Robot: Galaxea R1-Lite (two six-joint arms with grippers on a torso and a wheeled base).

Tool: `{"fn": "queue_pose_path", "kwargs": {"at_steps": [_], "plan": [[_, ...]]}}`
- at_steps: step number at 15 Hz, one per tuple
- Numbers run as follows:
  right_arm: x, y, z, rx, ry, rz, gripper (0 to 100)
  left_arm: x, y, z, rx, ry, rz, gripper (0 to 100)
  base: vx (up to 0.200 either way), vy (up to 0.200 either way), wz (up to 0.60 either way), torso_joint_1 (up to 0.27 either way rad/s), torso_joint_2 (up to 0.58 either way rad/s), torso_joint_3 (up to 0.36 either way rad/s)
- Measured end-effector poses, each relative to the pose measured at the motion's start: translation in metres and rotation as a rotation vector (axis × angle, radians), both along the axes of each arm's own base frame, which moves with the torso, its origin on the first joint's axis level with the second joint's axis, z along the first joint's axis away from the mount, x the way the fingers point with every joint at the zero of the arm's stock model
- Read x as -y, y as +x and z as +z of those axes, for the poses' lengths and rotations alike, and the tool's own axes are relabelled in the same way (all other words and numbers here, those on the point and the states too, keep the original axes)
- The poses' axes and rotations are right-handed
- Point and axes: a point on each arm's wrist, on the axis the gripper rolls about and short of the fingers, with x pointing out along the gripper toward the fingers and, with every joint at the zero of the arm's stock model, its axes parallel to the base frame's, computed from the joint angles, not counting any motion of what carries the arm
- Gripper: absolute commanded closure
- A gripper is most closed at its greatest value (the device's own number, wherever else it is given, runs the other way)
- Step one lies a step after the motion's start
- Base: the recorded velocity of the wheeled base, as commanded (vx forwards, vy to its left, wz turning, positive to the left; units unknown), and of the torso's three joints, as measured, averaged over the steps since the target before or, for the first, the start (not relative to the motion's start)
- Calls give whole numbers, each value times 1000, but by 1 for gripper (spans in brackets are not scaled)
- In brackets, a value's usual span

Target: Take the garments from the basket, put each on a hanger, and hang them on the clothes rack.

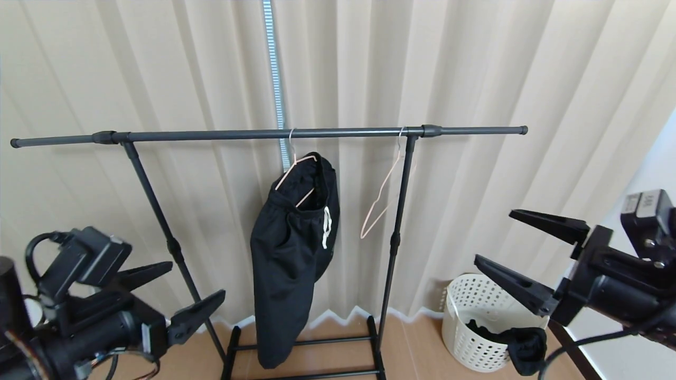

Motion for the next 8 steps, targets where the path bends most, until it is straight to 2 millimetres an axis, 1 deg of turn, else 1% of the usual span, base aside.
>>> {"fn": "queue_pose_path", "kwargs": {"at_steps": [3, 4, 5, 8], "plan": [[16, -39, -16, -15, -13, -88, 0, -12, -41, -11, 24, -30, -10, 0, 0, 0, 0, 0, 0, 0], [21, -51, -21, -20, -16, -103, 0, -15, -51, -15, 30, -34, -10, 0, 0, 0, 0, 0, 0, 0], [25, -62, -26, -30, -22, -117, 0, -18, -59, -17, 43, -41, -9, 0, 0, 0, 0, 0, 0, 0], [36, -92, -38, -94, -51, -132, 0, -24, -80, -24, 9, -59, -1, 0, 0, 0, 0, 0, 0, 0]]}}
